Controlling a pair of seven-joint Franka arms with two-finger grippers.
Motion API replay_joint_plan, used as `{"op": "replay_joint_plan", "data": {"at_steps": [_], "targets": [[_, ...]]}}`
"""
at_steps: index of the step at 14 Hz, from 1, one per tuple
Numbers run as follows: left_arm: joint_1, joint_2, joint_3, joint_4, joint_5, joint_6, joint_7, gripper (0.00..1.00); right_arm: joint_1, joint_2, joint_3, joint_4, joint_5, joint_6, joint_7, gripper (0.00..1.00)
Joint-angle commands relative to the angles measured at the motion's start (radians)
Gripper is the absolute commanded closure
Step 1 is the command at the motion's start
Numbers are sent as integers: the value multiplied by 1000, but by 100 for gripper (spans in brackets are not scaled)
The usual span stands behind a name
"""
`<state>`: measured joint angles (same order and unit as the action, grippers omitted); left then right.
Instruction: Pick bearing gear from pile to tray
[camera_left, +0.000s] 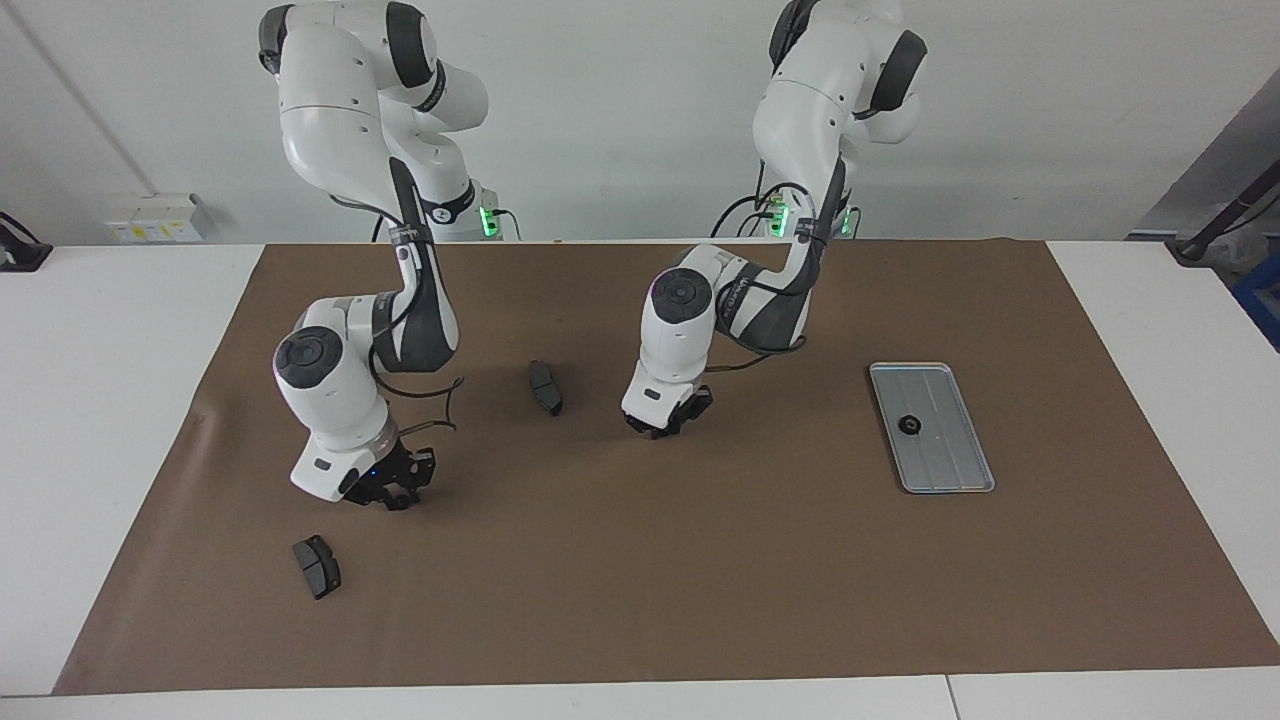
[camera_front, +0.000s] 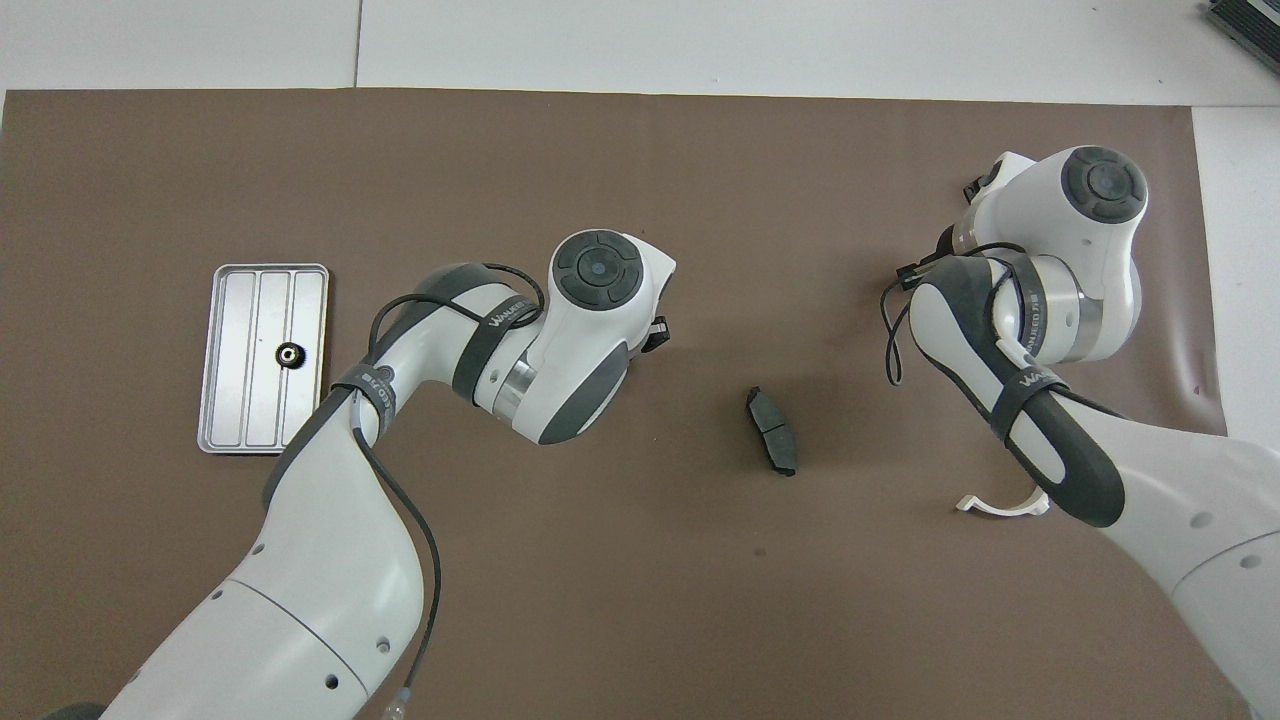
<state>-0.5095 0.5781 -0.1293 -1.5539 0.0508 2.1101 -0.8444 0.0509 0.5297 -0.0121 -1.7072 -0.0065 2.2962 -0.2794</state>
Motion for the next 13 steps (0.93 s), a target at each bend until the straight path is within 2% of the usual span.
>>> {"op": "replay_joint_plan", "data": {"at_steps": [1,5,7,10,13], "targets": [[86,-70,-7,3,-6,-94,112,100,-25,10,6,-8,-1,16,-38,72],[268,-181,-6,-41,-77,-200,471,100,-25,10,6,-9,-1,6,-38,74],[353,-211,2,-63,-77,-260,675,100,-25,10,6,-9,0,6,-34,100],[492,-264,5,-162,-65,-254,914,100,-25,9,6,-2,2,-6,-26,100],[626,-300,5,-279,-60,-149,1129,100,-8,-16,14,12,19,-53,44,100]]}}
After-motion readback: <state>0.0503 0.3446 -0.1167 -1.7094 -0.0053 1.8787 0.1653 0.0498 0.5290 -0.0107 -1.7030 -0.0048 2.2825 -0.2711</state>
